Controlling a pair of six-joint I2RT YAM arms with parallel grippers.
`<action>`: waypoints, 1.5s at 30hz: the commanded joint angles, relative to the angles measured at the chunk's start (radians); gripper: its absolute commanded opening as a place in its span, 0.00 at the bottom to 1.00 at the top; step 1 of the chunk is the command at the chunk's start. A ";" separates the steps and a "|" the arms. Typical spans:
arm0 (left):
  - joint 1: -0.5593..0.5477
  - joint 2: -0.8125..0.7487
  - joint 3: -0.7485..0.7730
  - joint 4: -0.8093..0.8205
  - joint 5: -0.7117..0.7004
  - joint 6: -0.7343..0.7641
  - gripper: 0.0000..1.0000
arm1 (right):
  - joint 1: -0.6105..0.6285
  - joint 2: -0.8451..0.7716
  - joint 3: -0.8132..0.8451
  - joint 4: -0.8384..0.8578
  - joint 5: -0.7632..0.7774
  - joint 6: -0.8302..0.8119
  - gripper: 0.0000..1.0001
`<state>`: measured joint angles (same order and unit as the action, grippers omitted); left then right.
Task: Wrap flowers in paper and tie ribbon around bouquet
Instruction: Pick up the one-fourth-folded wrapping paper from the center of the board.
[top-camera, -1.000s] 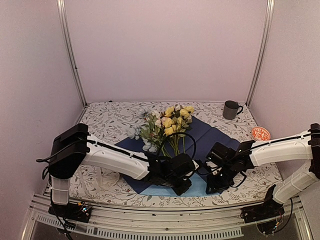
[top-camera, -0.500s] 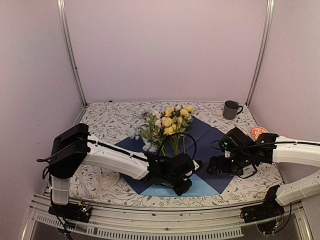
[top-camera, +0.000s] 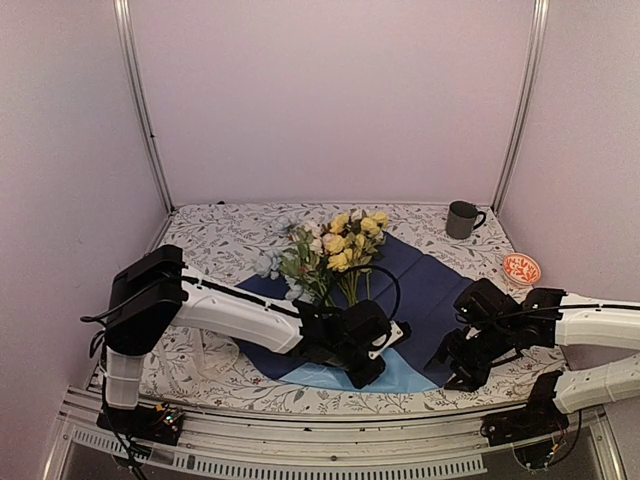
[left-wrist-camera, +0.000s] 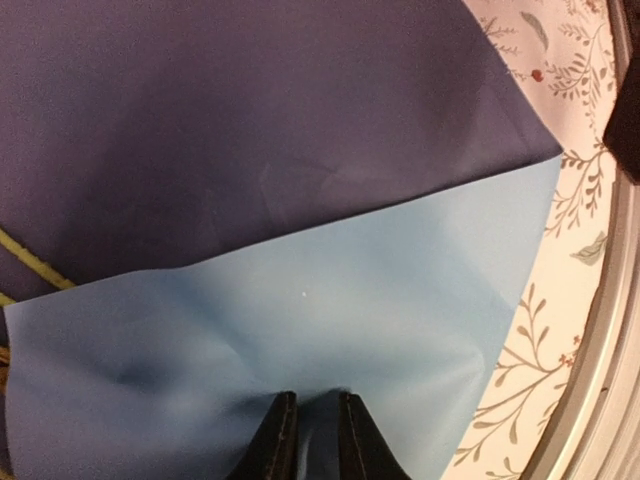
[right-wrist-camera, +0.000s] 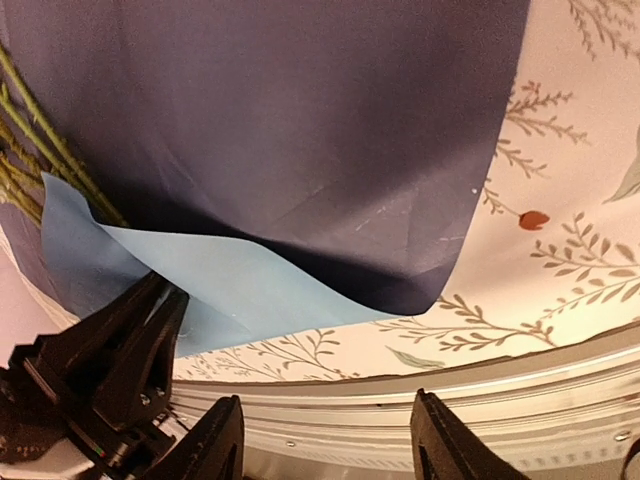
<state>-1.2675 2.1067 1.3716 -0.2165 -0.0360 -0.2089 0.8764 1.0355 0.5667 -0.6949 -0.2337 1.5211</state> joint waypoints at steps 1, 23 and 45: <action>0.039 0.025 0.008 -0.040 0.058 0.058 0.16 | -0.002 0.055 -0.048 0.079 -0.076 0.235 0.56; 0.045 0.035 0.019 -0.034 0.161 0.074 0.16 | -0.009 0.264 -0.076 0.186 0.011 0.291 0.35; 0.045 0.027 0.013 -0.040 0.162 0.071 0.16 | -0.009 0.370 0.074 -0.013 0.147 0.116 0.25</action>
<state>-1.2282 2.1151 1.3827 -0.2192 0.1032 -0.1425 0.8742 1.3689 0.6365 -0.6685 -0.1665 1.6802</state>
